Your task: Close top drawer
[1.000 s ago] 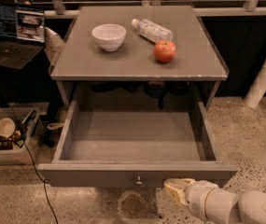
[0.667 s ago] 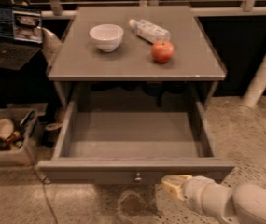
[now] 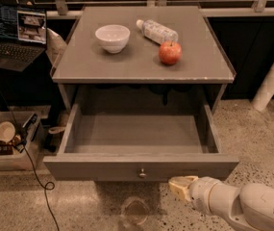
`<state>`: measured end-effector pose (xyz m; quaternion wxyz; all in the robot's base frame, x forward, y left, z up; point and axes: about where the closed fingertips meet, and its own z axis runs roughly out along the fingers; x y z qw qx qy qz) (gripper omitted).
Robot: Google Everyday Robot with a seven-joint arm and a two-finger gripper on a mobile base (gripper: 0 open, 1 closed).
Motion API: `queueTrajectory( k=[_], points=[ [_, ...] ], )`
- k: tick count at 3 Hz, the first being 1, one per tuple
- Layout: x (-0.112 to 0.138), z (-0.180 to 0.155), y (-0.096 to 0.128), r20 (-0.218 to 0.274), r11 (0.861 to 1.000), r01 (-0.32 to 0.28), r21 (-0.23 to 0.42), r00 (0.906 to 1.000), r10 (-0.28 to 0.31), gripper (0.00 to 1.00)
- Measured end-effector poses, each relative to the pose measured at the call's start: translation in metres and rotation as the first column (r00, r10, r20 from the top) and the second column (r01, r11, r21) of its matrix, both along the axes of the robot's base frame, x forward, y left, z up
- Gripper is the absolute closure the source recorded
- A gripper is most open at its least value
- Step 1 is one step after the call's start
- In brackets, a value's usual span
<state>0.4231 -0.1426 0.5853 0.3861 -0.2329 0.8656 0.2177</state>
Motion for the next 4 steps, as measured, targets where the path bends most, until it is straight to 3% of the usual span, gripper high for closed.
queueTrajectory(
  k=[2, 4],
  points=[
    [0.027, -0.006, -0.002, 0.027, 0.996, -0.083, -0.026, 0.9961, 0.084, 1.0],
    [0.056, -0.009, -0.003, 0.051, 0.978, -0.2, -0.051, 0.9778, 0.203, 1.0]
  ],
)
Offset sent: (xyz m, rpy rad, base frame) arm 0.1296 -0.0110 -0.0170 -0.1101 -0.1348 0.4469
